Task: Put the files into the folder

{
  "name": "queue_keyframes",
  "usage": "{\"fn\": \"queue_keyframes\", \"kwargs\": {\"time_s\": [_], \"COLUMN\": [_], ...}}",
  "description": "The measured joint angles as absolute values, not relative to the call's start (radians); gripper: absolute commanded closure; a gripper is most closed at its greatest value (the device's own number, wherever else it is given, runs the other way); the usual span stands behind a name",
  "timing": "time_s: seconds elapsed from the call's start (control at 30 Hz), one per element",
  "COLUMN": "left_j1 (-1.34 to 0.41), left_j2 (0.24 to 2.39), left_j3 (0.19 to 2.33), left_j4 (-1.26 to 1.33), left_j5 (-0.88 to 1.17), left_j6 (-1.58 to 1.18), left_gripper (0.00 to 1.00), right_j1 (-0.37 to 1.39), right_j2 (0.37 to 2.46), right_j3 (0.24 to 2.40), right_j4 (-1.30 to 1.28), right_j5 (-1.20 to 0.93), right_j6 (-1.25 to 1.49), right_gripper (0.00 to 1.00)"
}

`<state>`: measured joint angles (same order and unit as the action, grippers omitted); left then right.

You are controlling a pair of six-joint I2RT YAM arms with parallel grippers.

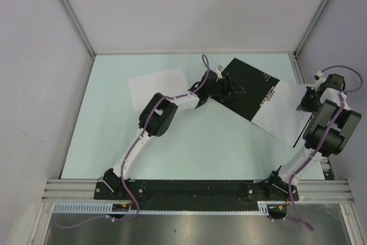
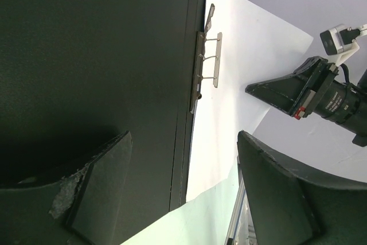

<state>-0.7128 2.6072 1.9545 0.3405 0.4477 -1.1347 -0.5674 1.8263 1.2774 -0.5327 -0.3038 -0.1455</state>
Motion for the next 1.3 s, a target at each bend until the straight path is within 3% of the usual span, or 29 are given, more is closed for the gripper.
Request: {"fn": "queue_keyframes", "kwargs": {"time_s": [0.57,0.6,0.63,0.7,0.73,0.8,0.83,0.9,0.97,1.13,1.3], "left_j1": [-0.713,-0.713,-0.713,-0.713,-0.713,-0.713,-0.713,-0.712,-0.711,-0.701,-0.632], "left_j2": [2.607,2.607,2.607,2.607,2.607,2.607,2.607,2.607,2.590,2.477,2.153], "left_j3": [1.954,1.954,1.954,1.954,1.955,1.966,1.974,1.996,2.004,1.988,1.766], "left_j4": [0.327,0.327,0.327,0.326,0.326,0.308,0.296,0.267,0.225,0.093,0.041], "left_j5": [0.447,0.447,0.448,0.448,0.448,0.449,0.450,0.453,0.454,0.452,0.445], "left_j6": [-1.125,-1.124,-1.124,-1.124,-1.122,-1.113,-1.105,-1.079,-1.040,-0.919,-0.791], "left_gripper": [0.20,0.20,0.19,0.17,0.17,0.15,0.14,0.12,0.11,0.11,0.11], "right_j1": [-0.585,-0.585,-0.585,-0.585,-0.584,-0.575,-0.572,-0.565,-0.559,-0.530,-0.406], "right_j2": [1.875,1.876,1.876,1.876,1.876,1.876,1.876,1.875,1.867,1.773,1.537], "right_j3": [1.278,1.278,1.278,1.278,1.278,1.278,1.278,1.278,1.281,1.311,1.340], "right_j4": [-0.482,-0.481,-0.481,-0.481,-0.480,-0.480,-0.479,-0.479,-0.495,-0.577,-0.603], "right_j5": [-0.312,-0.313,-0.313,-0.313,-0.311,-0.303,-0.294,-0.268,-0.225,-0.081,0.147], "right_j6": [-0.109,-0.107,-0.106,-0.100,-0.096,-0.090,-0.088,-0.081,-0.081,-0.093,-0.038], "right_gripper": [1.00,0.96,0.82,0.71,0.58,0.47,0.37,0.33,0.01,0.00,0.00]}}
